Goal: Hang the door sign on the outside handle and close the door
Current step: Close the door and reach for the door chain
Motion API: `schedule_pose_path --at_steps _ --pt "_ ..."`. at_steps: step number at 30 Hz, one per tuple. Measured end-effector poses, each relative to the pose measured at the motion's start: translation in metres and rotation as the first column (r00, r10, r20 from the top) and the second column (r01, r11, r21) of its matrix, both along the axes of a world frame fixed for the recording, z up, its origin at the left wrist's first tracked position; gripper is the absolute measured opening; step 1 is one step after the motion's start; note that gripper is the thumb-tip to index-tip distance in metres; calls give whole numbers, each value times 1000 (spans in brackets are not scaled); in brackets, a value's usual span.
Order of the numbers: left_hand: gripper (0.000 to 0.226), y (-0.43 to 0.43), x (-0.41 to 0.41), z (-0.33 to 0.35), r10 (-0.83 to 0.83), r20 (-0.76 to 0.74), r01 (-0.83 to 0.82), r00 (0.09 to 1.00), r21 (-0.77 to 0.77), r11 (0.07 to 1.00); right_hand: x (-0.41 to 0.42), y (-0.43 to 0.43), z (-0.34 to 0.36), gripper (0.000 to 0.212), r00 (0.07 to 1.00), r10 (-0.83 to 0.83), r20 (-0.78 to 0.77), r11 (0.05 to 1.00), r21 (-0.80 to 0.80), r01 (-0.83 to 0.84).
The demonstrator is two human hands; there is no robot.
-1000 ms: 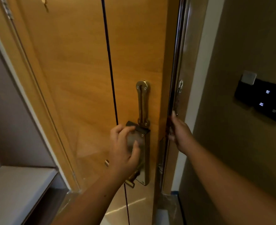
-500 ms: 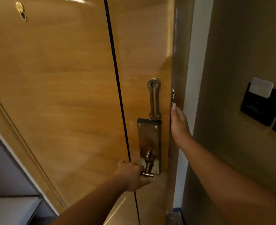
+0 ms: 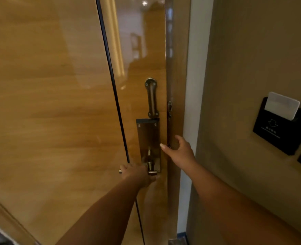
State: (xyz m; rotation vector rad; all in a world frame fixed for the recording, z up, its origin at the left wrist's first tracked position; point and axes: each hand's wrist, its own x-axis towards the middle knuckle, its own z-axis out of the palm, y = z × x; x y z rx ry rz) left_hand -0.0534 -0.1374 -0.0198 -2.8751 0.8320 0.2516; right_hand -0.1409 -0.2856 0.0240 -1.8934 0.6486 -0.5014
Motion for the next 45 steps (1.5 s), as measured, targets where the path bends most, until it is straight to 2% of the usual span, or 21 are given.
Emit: schedule_pose_path --at_steps 3,6,10,13,16,21,28,34,39,45 --pt "66 -18 12 -2 52 1 -52 999 2 999 13 -9 -6 91 999 -9 -33 1000 -6 9" --pt "52 -29 34 2 11 -27 -11 1000 4 1000 26 -17 -14 83 999 -7 -49 1000 6 8" --pt "37 -41 64 3 -53 -44 52 998 -18 998 38 -27 -26 83 998 -2 -58 1000 14 3" --pt "37 -52 84 0 -76 -28 75 997 -31 997 46 -38 -34 83 997 -15 -79 1000 13 16" --pt "35 -66 101 -4 -30 -28 28 999 -57 998 50 -51 -35 83 994 26 -102 999 23 -24" --pt "37 -81 113 -11 24 -156 -33 988 -56 998 58 -70 -33 85 991 44 -128 999 20 -42" --pt "31 -85 117 -14 113 -203 -138 973 -116 984 74 -69 -41 83 981 123 -152 992 48 -117" --pt "31 -91 124 -11 82 -228 -102 970 -80 992 83 -78 -42 78 976 139 -170 989 70 -129" --pt "33 -89 122 -10 146 -232 -193 962 -195 962 87 -80 -43 78 974 144 -177 987 99 -128" --pt "33 -89 122 -8 120 -238 -165 964 -178 970 80 -78 -54 79 970 150 -191 986 105 -132"
